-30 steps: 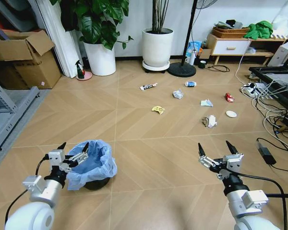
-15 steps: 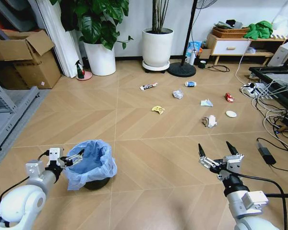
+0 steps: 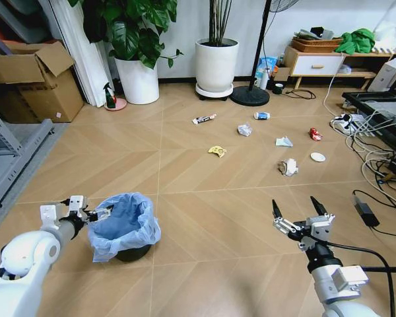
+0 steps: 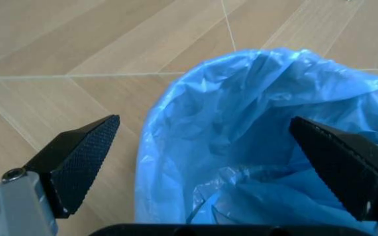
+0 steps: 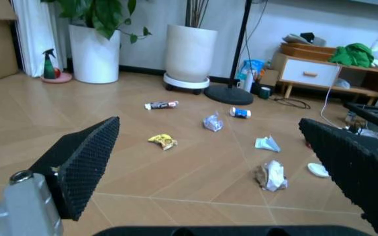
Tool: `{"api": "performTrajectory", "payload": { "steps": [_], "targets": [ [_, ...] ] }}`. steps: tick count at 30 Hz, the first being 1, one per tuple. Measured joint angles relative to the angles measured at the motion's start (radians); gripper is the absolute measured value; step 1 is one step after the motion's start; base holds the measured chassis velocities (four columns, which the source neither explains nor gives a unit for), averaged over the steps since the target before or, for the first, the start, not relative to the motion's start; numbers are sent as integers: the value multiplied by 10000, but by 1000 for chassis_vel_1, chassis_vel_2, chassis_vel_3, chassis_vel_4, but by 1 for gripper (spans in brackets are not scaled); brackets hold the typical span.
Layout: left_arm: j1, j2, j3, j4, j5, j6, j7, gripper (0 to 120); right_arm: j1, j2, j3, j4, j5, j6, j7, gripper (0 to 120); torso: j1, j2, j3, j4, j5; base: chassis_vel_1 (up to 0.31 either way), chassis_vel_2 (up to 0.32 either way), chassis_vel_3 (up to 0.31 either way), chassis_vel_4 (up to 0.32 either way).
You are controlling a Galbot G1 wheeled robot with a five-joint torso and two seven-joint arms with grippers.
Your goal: Pick up the trash bin and place the garbage on the floor into it.
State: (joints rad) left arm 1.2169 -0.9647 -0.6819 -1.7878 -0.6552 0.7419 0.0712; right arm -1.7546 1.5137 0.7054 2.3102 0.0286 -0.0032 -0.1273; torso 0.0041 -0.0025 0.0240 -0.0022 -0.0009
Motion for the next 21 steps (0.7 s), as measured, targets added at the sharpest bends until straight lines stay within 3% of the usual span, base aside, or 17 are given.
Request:
{"api": "performTrajectory", "payload": {
  "steps": [21],
  "targets": [
    [-1254,38,944,2171,724,-41,605,100,67,141,-17,-217,-63,23,-9,100,0,0,-1,0,0,0,0,0,0]
  ]
}}
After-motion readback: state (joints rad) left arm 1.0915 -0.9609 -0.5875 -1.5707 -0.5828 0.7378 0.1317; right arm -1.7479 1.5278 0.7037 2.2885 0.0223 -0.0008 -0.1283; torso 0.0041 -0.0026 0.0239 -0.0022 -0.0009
